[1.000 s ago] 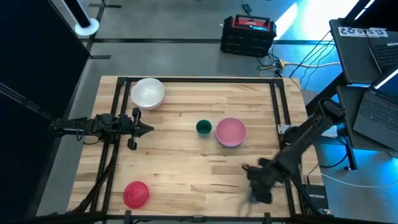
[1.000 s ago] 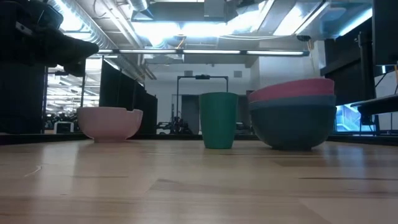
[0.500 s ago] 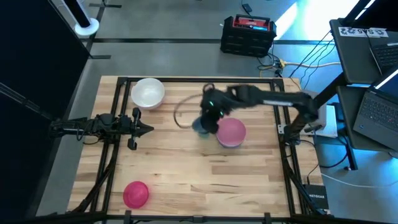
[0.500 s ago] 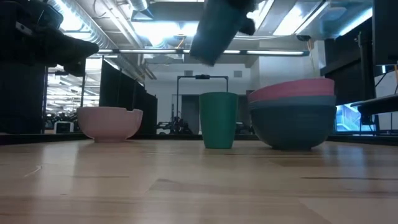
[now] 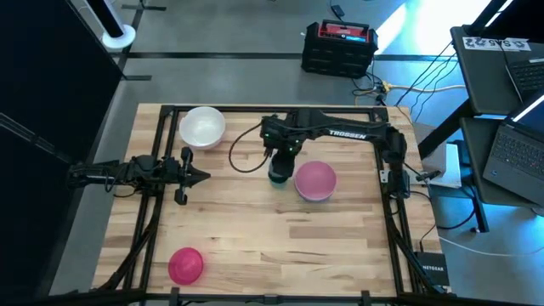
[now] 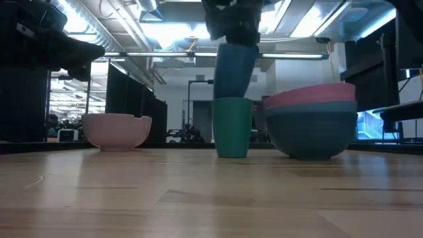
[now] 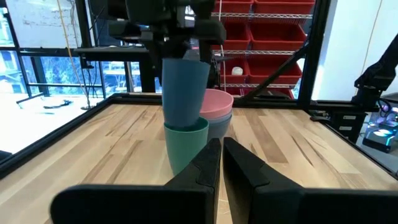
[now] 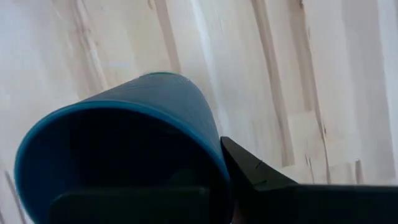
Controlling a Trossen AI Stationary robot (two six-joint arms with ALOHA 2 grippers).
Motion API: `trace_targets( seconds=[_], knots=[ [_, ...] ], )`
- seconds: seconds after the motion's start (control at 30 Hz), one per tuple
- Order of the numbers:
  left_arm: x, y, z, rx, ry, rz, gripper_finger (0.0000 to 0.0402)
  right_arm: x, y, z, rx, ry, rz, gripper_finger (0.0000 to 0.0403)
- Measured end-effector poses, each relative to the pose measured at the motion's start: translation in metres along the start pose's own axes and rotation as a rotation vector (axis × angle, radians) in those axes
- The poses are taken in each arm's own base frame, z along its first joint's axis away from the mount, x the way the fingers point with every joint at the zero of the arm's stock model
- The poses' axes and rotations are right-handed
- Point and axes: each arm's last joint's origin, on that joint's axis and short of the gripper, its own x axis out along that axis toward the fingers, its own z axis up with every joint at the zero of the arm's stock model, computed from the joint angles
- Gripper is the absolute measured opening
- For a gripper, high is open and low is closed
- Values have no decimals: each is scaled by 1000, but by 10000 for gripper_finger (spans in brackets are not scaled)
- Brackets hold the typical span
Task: Nest bowls inside each other
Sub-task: Stack the dark blue cup on top of the green cup, then stack the stacked bowls on top of the white bowl
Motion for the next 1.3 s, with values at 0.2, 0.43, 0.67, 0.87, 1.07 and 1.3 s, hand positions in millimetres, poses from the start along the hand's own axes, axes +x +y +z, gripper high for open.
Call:
trace_targets(
  seconds=[0.2, 0.43, 0.67, 0.87, 1.07, 1.3],
  knots=[
    [0, 0, 0, 0, 0, 0, 0, 8, 0, 1, -18, 32, -2, 2],
    [0, 0, 0, 0, 0, 0, 0, 15, -1, 2, -45, 59, 9, 12],
    [0, 0, 0, 0, 0, 0, 0, 17, 1, 6, -48, 13, 49, 102],
    [0, 0, 0, 0, 0, 0, 0, 16, 1, 4, -57, 29, 50, 188],
    [0, 0, 0, 0, 0, 0, 0, -2, 12, -15, -113, 114, 69, 214],
    [0, 0, 0, 0, 0, 0, 0, -35, 32, -41, -190, 128, 94, 219]
  ],
)
